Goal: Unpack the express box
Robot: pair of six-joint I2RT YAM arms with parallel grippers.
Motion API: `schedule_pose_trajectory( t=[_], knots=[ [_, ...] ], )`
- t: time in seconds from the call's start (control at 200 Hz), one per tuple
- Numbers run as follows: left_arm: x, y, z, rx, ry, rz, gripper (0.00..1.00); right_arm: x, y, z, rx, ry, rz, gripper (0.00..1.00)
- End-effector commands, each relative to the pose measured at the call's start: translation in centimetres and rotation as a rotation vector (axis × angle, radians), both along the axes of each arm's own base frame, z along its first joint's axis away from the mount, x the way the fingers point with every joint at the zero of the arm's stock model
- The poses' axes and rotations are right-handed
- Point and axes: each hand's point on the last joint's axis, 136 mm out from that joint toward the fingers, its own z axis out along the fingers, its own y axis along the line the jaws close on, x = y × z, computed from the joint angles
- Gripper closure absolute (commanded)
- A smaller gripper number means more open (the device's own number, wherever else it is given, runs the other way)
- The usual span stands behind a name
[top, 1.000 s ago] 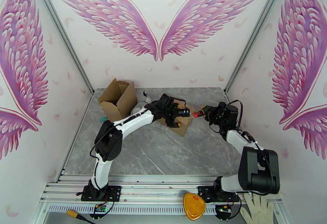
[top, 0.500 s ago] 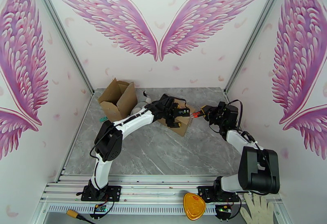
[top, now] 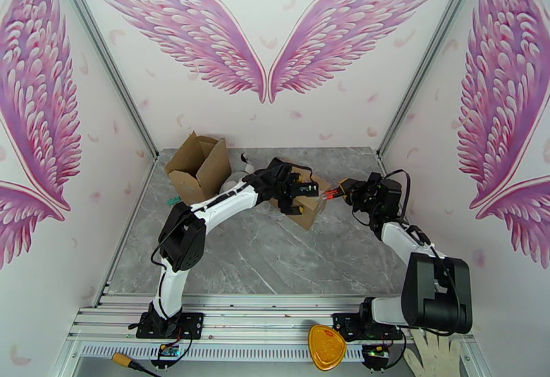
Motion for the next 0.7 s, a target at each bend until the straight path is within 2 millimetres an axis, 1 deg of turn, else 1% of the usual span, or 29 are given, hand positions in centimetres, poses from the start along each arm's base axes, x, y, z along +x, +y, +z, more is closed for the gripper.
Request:
schedule_pose_trajectory(
  t=[0.0,0.105,0.2,0.29,0.445,0.61,0.695],
  knots=[
    [-0.2,-1.4,5.3,-0.117,-0.116,-0.042,0.06,-2.2,4.2,-2.5,0.04,0.116,0.192,1.0],
    [-0.9,-2.0,4.7,-0.105,-0.119,-0.058,0.06,-1.9,4.3,-2.5,0.042,0.114,0.203,1.0],
    [-0.6,-2.3,4.3,-0.112,-0.114,-0.03,0.06,-1.3,4.6,-2.5,0.052,0.101,0.223,1.0],
    [-0.4,-2.5,4.1,-0.124,-0.12,-0.003,0.06,-0.7,4.7,-2.0,0.057,0.087,0.24,1.0],
    [0.0,-3.0,4.4,-0.137,-0.142,0.015,0.06,-0.2,4.9,-1.3,0.048,0.074,0.264,1.0],
    [1.2,-2.9,3.7,-0.106,-0.146,0.052,0.06,-0.6,5.0,-1.6,0.057,0.081,0.269,1.0],
    [1.6,-2.9,3.8,-0.119,-0.146,0.062,0.06,-1.1,5.2,-1.7,0.063,0.085,0.275,1.0]
  ],
)
